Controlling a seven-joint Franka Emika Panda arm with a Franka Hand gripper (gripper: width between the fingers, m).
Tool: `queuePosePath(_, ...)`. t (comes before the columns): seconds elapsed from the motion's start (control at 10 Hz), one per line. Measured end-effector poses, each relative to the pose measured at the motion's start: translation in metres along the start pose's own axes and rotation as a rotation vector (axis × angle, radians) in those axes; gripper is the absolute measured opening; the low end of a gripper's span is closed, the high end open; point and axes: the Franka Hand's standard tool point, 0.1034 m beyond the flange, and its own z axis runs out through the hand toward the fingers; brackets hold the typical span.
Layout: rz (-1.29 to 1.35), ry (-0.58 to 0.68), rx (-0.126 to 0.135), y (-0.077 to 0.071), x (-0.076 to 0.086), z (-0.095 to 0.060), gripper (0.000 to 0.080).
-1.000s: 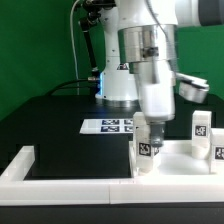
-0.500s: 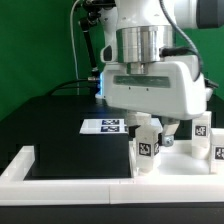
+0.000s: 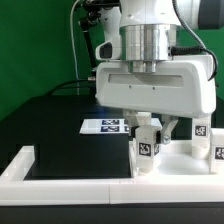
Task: Assemble square table
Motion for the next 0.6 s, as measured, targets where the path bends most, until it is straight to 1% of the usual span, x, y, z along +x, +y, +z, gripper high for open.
queuePosePath(0.2,0.116,0.0,-0.001,0.0005,0.0003,0.0001,0.0288)
queuePosePath(0.4,0.29,0.0,-0.002,0.0014,0.0008,0.0004,0.0288)
queuePosePath(0.5,0.467,-0.018,0.009,0.003,0.0018,0.0007,0.0288)
queuePosePath(0.6,0.679,-0.053,0.026,0.0041,0.0013,0.0011,0.0288)
